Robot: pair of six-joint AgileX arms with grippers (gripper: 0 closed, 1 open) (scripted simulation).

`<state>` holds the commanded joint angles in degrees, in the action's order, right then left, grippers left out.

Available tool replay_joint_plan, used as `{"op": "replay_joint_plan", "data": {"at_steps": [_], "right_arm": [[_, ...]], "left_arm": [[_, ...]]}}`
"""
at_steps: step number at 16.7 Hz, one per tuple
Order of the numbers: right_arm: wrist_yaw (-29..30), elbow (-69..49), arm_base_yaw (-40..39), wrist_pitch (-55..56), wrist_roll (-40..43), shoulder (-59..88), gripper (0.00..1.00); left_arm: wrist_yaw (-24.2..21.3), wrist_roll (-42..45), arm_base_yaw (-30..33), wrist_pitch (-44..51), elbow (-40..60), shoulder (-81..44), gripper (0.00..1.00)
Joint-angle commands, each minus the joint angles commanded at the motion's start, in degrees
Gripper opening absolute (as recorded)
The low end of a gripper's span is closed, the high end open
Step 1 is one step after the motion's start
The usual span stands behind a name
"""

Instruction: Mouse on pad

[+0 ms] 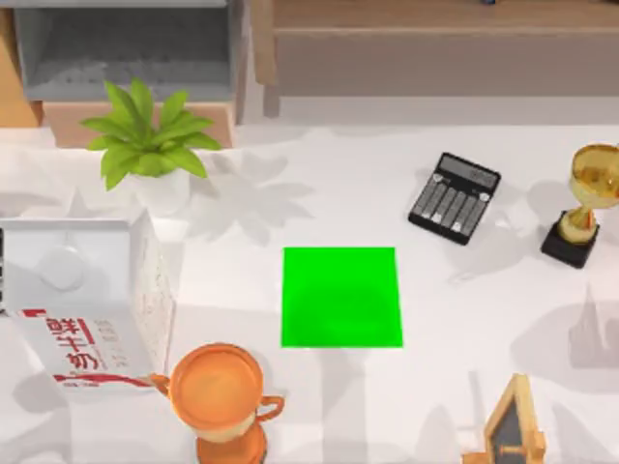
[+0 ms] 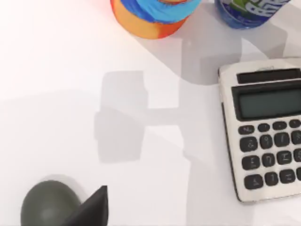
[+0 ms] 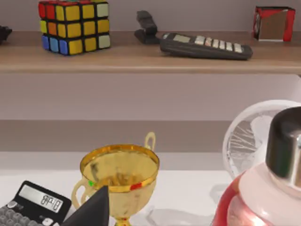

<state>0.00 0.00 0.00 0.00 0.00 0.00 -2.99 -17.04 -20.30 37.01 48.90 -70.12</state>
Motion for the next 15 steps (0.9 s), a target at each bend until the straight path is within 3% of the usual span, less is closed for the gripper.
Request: {"op": "replay_joint_plan", "data": {"at_steps": [4,7,15], "right_arm": [[0.0,0.0,0.0,0.0,0.0,0.0,1.00],[0.0,0.0,0.0,0.0,0.0,0.0,1.00],[0.0,0.0,0.0,0.0,0.0,0.0,1.00]], "left_arm": [[1.6,-3.9,-5.5,15.6,7.2,-14.4,1.00],[2.5,-5.7,-8.2,22.0,10.2,-19.0,1.00],[2.7,-6.1,-8.7,22.6,10.3,-19.7,1.00]]}}
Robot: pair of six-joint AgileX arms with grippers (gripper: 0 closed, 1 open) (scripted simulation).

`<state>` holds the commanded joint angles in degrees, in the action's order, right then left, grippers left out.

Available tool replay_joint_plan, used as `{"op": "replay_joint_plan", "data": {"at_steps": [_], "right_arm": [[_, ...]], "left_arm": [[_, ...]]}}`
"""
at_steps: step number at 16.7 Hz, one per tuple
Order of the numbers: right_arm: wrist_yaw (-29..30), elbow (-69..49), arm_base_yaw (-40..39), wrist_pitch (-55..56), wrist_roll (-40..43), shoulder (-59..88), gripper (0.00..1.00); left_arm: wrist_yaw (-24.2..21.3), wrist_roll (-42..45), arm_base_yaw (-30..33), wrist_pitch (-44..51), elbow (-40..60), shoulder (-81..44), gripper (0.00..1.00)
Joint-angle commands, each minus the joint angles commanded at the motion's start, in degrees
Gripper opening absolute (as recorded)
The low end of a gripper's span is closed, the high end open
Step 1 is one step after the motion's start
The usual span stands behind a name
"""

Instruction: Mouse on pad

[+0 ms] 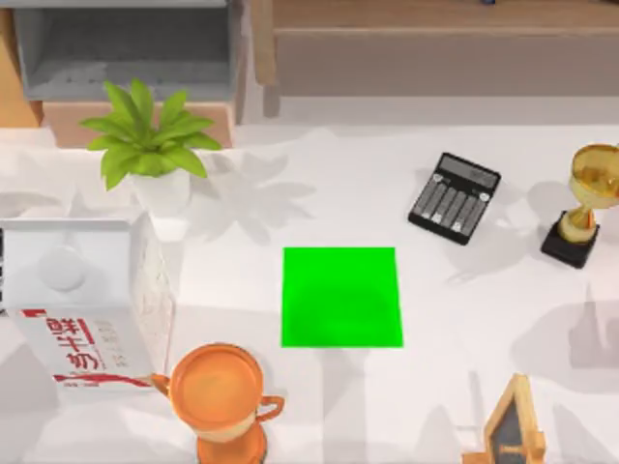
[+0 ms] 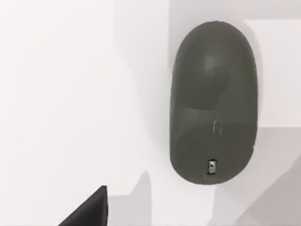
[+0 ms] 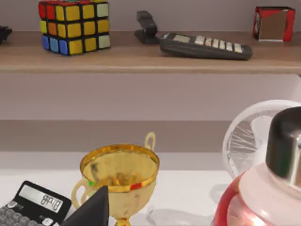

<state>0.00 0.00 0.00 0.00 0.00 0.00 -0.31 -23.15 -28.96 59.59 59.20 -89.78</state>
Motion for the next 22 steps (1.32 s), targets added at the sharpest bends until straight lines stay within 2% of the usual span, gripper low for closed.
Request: {"op": "replay_joint_plan", "data": {"at_steps": [9,14,22], "right_arm": [[0.0,0.0,0.0,0.0,0.0,0.0,1.00],[0.0,0.0,0.0,0.0,0.0,0.0,1.00],[0.0,0.0,0.0,0.0,0.0,0.0,1.00]], "left_arm": [[0.0,0.2,-0.3,-22.1,-11.8,-9.9,1.00],[0.0,0.3,-0.3,-23.7,-12.8,-10.8,1.00],[0.0,0.3,-0.3,-23.7,-12.8,-10.8,0.40]]}}
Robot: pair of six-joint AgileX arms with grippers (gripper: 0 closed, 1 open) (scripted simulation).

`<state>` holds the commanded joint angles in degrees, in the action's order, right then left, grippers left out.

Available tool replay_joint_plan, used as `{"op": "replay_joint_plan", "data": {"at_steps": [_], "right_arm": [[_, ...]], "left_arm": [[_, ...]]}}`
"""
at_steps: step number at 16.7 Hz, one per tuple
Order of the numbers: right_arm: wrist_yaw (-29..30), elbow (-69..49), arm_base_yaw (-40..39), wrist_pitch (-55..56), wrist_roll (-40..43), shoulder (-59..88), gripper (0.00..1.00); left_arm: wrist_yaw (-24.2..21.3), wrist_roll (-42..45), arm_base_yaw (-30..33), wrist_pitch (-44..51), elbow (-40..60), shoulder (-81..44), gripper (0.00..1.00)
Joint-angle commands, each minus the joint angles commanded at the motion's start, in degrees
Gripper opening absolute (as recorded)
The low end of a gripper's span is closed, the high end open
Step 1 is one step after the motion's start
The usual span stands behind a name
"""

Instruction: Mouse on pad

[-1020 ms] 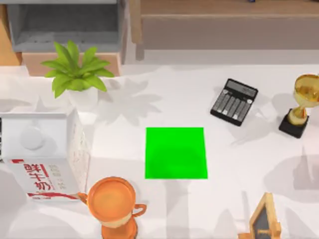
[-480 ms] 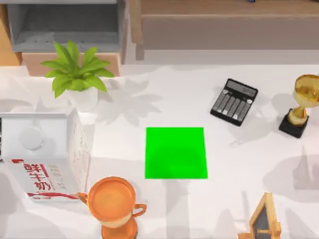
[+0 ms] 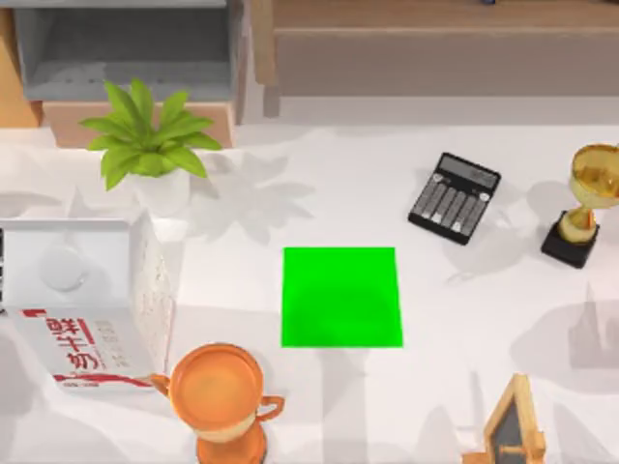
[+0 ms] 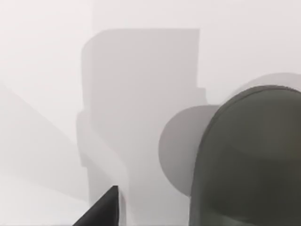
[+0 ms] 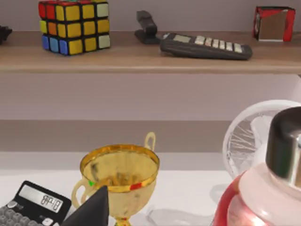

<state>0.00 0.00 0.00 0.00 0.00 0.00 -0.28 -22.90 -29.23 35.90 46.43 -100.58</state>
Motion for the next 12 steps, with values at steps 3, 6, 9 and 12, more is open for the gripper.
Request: {"op": "replay_joint_plan", "data": {"at_steps": [3,6,9,12], "right_arm": [[0.0,0.0,0.0,0.0,0.0,0.0,1.00],[0.0,0.0,0.0,0.0,0.0,0.0,1.00],[0.0,0.0,0.0,0.0,0.0,0.0,1.00],[0.0,0.0,0.0,0.0,0.0,0.0,1.00]], "left_arm": [[0.0,0.0,0.0,0.0,0.0,0.0,0.17],[0.0,0.0,0.0,0.0,0.0,0.0,0.00],[0.0,0.0,0.0,0.0,0.0,0.0,0.00],[0.0,0.0,0.0,0.0,0.0,0.0,0.00]]}}
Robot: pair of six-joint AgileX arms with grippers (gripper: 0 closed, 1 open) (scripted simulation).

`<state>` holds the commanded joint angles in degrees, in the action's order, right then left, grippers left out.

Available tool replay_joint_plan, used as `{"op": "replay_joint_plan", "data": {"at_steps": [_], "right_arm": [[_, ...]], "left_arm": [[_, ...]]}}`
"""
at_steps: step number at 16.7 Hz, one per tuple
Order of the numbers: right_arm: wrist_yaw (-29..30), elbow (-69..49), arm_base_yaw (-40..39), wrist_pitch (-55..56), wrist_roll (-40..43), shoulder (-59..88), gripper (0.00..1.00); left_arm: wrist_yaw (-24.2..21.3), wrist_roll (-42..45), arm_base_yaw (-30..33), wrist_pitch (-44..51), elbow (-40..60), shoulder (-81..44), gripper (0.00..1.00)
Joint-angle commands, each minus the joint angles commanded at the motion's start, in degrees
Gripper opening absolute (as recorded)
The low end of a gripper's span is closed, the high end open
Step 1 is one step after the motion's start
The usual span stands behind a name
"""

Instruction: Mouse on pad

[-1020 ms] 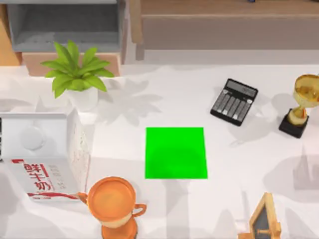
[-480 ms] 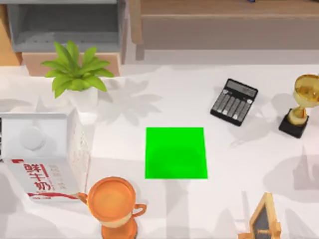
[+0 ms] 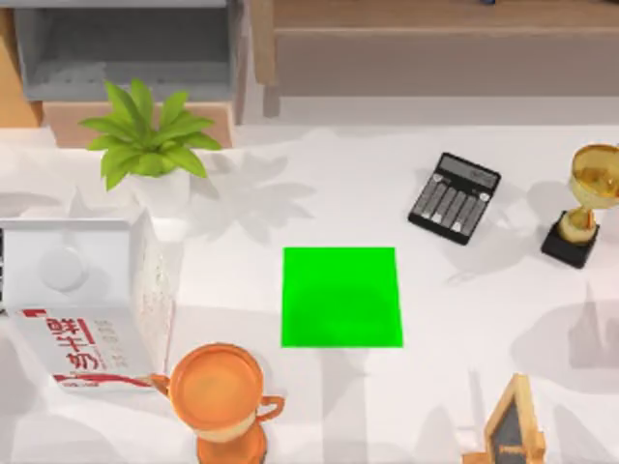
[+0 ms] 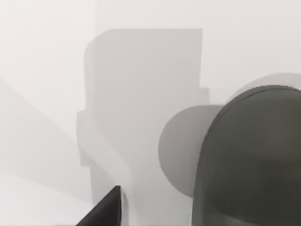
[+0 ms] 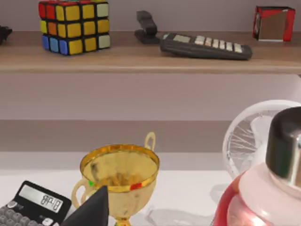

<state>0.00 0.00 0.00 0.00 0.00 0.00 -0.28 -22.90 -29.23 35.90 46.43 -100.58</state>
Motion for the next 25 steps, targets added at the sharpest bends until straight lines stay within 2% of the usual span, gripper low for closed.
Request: {"op": "replay_joint_plan", "data": {"at_steps": [6,13,20,22,25], "right_arm": [[0.0,0.0,0.0,0.0,0.0,0.0,1.00],[0.0,0.0,0.0,0.0,0.0,0.0,1.00],[0.0,0.0,0.0,0.0,0.0,0.0,1.00],[0.0,0.0,0.0,0.0,0.0,0.0,1.00],[0.0,0.0,0.0,0.0,0.0,0.0,1.00]], "left_arm": [[1.0,0.2,0.1,7.0,4.4,4.5,0.00],[0.9,-0.1,0.1,25.7,15.2,11.5,0.00],[0.9,0.5,0.3,27.0,16.3,12.2,0.00],[0.9,3.0,1.5,27.0,17.6,11.9,0.00],[0.7,11.5,5.3,26.8,21.8,10.8,0.00]]}}
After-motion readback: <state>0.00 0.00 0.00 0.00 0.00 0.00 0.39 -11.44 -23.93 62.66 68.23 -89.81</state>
